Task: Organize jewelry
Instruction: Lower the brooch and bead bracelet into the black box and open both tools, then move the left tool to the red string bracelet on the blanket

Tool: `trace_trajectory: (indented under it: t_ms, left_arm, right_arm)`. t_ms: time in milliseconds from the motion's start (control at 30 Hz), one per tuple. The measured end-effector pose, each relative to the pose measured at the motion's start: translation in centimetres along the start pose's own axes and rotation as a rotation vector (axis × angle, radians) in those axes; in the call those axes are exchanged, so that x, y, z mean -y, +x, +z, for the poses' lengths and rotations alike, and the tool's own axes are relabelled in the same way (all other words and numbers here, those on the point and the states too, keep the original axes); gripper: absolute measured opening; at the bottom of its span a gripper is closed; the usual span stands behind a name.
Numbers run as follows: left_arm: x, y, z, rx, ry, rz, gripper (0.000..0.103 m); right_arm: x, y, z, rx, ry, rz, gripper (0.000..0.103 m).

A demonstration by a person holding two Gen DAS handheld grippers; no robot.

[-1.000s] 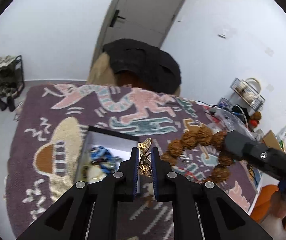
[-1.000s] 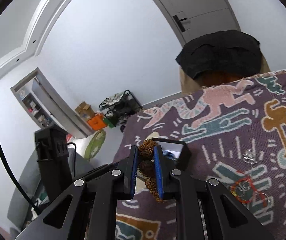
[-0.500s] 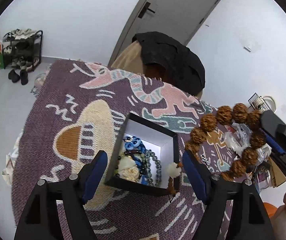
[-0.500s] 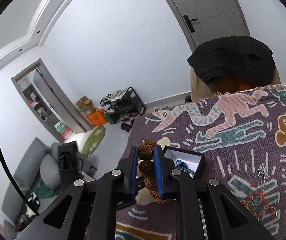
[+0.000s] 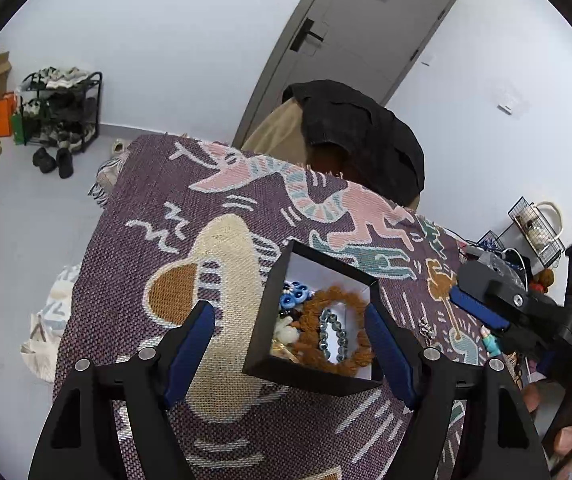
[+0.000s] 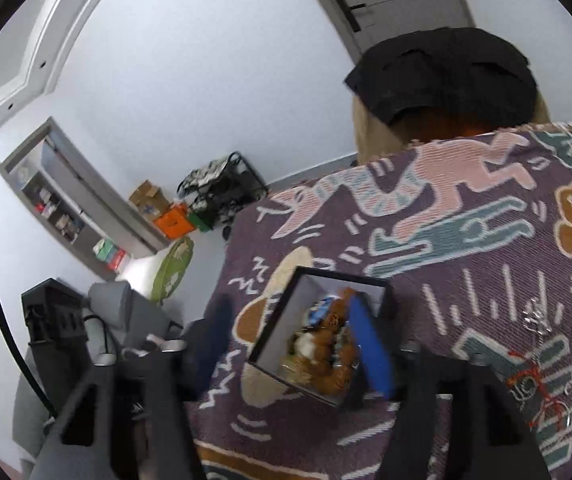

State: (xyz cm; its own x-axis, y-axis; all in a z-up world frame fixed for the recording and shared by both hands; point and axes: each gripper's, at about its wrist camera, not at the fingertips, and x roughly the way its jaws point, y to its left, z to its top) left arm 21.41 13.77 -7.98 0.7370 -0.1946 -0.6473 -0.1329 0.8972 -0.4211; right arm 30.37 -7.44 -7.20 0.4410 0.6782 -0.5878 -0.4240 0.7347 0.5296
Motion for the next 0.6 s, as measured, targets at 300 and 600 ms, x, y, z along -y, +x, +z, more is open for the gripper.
trace_trajectory:
  t_ms: [300,600]
  left_arm:
    - [3.7,0.2,-0.4,0.034,0.069,-0.021,0.088]
    - [7.5,0.8,-1.6,0.012,0.131,-0.060,0.089]
  right_arm:
    - [4.1,-5.0,-2.2,0.042,0.037,-0.044,0.077]
    - [7.6,-8.8,-3.4,0.063,0.072,-0.098,0.078]
